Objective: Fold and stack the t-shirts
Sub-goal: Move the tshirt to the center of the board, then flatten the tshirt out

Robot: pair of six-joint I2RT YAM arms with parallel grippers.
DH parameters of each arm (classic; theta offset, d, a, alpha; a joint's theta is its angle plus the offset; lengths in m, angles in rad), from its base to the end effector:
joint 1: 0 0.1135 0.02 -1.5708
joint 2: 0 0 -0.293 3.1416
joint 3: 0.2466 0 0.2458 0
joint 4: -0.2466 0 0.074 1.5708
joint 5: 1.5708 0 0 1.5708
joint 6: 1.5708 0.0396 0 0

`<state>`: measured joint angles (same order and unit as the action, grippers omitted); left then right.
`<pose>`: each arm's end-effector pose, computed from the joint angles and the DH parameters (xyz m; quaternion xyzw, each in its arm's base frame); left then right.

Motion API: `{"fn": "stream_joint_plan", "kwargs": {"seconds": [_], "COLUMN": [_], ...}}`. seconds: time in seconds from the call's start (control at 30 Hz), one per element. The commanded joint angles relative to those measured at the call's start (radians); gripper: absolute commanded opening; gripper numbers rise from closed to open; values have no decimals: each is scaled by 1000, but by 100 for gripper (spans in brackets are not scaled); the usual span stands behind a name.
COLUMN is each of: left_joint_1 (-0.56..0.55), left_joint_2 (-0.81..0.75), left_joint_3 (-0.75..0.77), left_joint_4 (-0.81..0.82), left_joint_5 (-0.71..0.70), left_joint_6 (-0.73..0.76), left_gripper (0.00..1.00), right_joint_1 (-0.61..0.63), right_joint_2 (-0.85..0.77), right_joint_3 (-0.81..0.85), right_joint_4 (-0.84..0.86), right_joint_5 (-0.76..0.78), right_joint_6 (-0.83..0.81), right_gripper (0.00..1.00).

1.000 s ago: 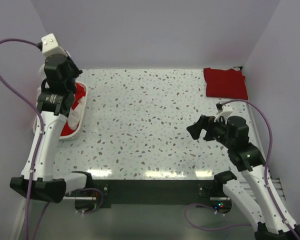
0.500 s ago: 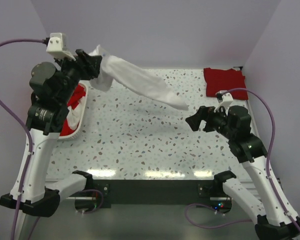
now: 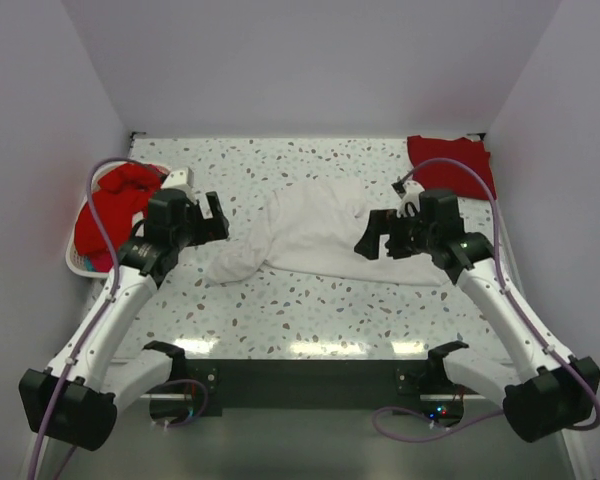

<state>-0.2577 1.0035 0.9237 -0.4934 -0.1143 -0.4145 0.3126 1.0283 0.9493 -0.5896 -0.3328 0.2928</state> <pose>0.1947 -0.0466 0.3399 -0.0959 0.8719 -0.1102 0.4674 0.1849 0.0734 0.3364 -0.0810 0.8868 0.2704 0.3660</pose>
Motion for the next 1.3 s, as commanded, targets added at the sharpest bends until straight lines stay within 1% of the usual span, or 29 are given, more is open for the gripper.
{"fn": "stream_joint_plan", "kwargs": {"seconds": [0.0, 0.1, 0.13, 0.2, 0.23, 0.3, 0.37, 0.4, 0.47, 0.5, 0.57, 0.6, 0.7, 0.73, 0.77, 0.93, 1.03, 1.17, 1.23, 1.27], "left_joint_1": [0, 0, -2, 0, 0, -3, -9, -26, -51, -79, -110, -136, -156, -156, -158, -158, -158, -169, -172, -172], "left_joint_2": [-3, 49, 64, 115, 135, 205, 269, 286, 329, 340, 375, 389, 452, 469, 504, 609, 675, 687, 695, 708], "left_joint_3": [-46, -75, -77, -72, -62, -42, -19, -17, 0, 7, 24, 32, 43, 46, 49, 115, 161, 149, 144, 142], "left_joint_4": [30, 47, 67, 94, 117, 119, 118, 119, 122, 122, 128, 134, 148, 153, 154, 154, 131, 162, 173, 173], "left_joint_5": [41, 24, 30, 44, 63, 88, 108, 132, 133, 125, 87, 59, 27, 7, -8, -111, -85, -70, -61, -55], "left_joint_6": [-72, -86, -86, -80, -76, -70, -69, -66, -57, -47, -41, -34, -32, -32, -33, -23, -29, -43, -49, -52], "left_gripper": [100, 98, 97, 95, 92, 89, 89, 88, 87, 87, 88, 88, 89, 89, 89, 90, 90, 89, 87, 83], "right_joint_1": [26, 34, 34, 34, 34, 34, 34, 34, 34, 34, 34, 36, 34, 34, 36, 34, 34, 33, 34, 34], "right_joint_2": [62, 137, 159, 206, 219, 240, 245, 246, 253, 256, 279, 291, 364, 383, 418, 495, 529, 541, 562, 569], "right_joint_3": [-3, -10, -11, -7, -7, -11, -11, -12, -12, -9, -7, -6, 20, 28, 32, 46, 48, 14, 3, -1], "right_joint_4": [-18, 2, 8, 22, 28, 40, 39, 39, 36, 39, 54, 65, 86, 92, 108, 146, 155, 183, 194, 200], "right_joint_5": [12, 63, 67, 89, 100, 135, 165, 208, 251, 303, 330, 330, 321, 301, 301, 298, 288, 282, 279, 278], "right_joint_6": [-14, 28, 35, 51, 55, 66, 63, 62, 60, 59, 59, 57, 54, 54, 52, 54, 55, 60, 60, 65], "right_gripper": [99, 98, 96, 94, 93, 92, 91, 91, 89, 89, 89, 88, 88, 88, 88, 86, 86, 86, 86, 86]}}
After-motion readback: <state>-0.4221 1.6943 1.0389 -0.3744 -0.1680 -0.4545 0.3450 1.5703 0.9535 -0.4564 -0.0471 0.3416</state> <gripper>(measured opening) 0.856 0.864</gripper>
